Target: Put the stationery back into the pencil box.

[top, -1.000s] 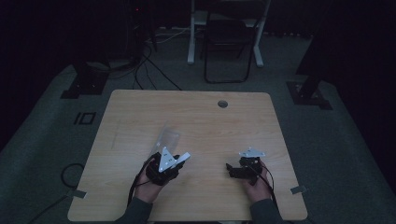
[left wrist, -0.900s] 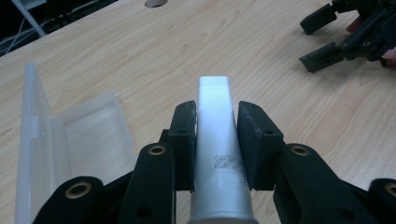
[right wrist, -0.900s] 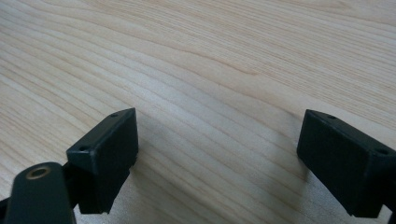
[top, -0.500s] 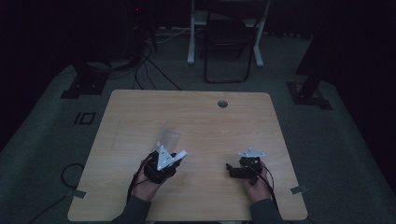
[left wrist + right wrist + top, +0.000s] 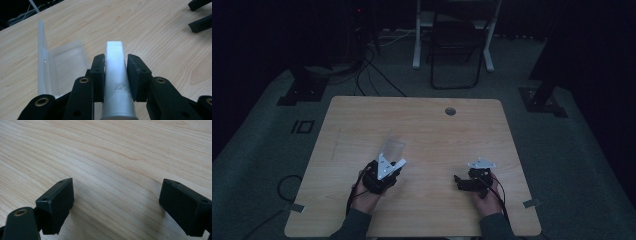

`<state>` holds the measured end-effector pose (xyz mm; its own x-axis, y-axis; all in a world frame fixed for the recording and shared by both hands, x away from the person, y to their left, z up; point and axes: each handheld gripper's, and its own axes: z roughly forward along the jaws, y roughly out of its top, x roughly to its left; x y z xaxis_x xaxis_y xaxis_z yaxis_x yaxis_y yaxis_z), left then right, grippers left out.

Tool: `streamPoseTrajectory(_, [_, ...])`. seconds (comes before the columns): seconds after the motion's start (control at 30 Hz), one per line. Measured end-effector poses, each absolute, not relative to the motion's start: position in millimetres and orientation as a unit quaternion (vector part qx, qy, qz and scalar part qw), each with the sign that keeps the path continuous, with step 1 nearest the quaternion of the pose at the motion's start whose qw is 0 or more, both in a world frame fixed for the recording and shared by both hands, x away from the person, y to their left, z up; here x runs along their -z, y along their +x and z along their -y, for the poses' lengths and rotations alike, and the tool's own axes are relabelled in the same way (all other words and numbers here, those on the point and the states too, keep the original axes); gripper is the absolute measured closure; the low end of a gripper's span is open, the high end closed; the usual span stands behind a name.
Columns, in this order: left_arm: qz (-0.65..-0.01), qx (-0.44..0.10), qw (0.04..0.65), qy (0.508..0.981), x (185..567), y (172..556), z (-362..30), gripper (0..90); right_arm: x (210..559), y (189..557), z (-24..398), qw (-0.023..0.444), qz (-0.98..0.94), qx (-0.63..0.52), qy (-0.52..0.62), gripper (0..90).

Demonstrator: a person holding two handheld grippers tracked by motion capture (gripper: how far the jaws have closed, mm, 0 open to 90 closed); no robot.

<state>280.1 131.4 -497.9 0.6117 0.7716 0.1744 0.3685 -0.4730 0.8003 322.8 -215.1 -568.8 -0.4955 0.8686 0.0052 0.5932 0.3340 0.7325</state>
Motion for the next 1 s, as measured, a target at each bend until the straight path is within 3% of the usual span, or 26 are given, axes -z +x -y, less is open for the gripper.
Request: streamPoseTrajectory(1.0, [-0.374,-0.291,0.347,0.809,517.8,289.6,-137.3,68.6,568.8,322.8,215.1,0.199,-0.792,-0.347,0.461,12.4])
